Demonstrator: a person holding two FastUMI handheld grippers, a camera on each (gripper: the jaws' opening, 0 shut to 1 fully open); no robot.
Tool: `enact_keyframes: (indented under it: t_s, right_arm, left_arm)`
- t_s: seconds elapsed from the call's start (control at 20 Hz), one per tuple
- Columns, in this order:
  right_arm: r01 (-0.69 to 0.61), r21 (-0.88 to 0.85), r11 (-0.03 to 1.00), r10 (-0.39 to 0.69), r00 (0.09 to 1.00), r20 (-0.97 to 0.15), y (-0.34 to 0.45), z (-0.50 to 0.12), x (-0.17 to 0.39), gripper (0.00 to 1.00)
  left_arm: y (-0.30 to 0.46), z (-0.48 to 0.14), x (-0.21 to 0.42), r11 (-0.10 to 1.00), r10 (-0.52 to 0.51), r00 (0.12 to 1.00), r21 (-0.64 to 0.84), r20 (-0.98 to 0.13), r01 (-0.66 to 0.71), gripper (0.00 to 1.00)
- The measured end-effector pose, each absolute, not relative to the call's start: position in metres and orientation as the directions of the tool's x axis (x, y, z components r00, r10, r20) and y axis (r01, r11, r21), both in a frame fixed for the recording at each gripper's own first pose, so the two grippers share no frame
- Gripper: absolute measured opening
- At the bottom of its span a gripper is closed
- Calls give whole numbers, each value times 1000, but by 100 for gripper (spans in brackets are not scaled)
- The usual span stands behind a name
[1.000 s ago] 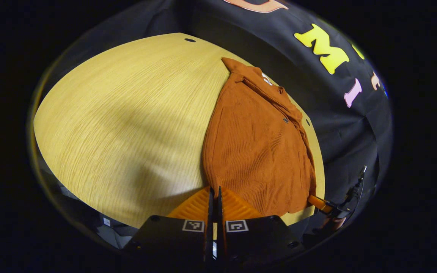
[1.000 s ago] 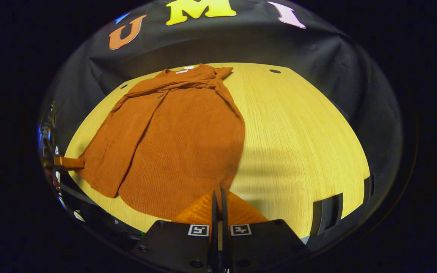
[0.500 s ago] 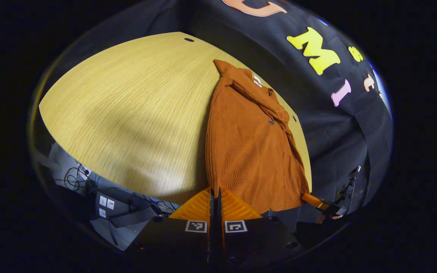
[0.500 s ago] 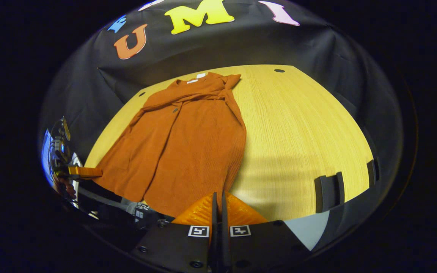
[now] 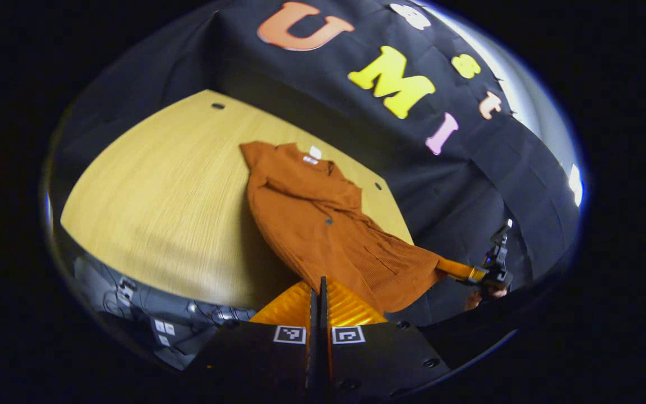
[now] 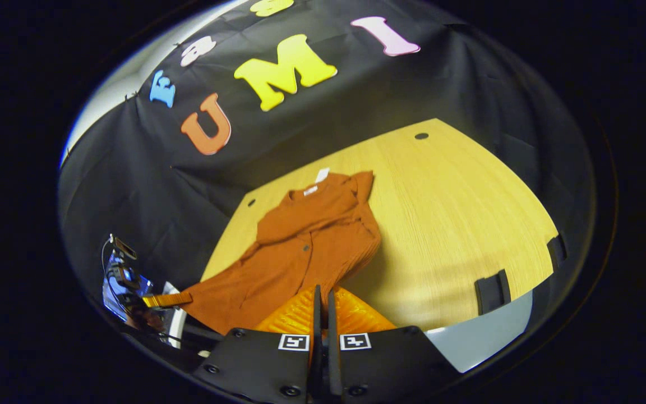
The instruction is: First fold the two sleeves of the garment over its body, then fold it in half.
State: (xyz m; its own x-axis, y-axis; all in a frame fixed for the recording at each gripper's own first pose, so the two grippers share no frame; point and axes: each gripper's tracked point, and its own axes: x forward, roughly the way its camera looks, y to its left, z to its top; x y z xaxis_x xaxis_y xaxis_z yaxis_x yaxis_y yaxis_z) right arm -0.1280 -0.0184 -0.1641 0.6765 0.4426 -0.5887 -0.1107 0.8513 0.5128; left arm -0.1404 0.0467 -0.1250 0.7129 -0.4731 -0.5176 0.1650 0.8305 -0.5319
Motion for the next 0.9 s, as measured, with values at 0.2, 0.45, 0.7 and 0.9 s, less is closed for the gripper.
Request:
enact_keyframes:
  t_s: [0.2,0.45,0.7,0.9]
  right_arm:
    - [-137,512,848,432,738,-518,-24,-115,-77,5]
    - [-168,538,826,466,741,-483,-3,-100,1,5]
    - [-246,474,845,487,720,-494,29,-103,112,5]
    - [-305,411,859,501,669,-549,53,-145,190,5]
  left_arm:
    - [52,-84,-113,863,-457,750,-442,-478,244,3]
    - [73,-66,-36,888,-395,774,-421,-495,184,3]
    - [100,-69,69,963,-236,809,-243,-538,119,3]
    - [100,-100,155,968,-209,791,-234,-576,85,3]
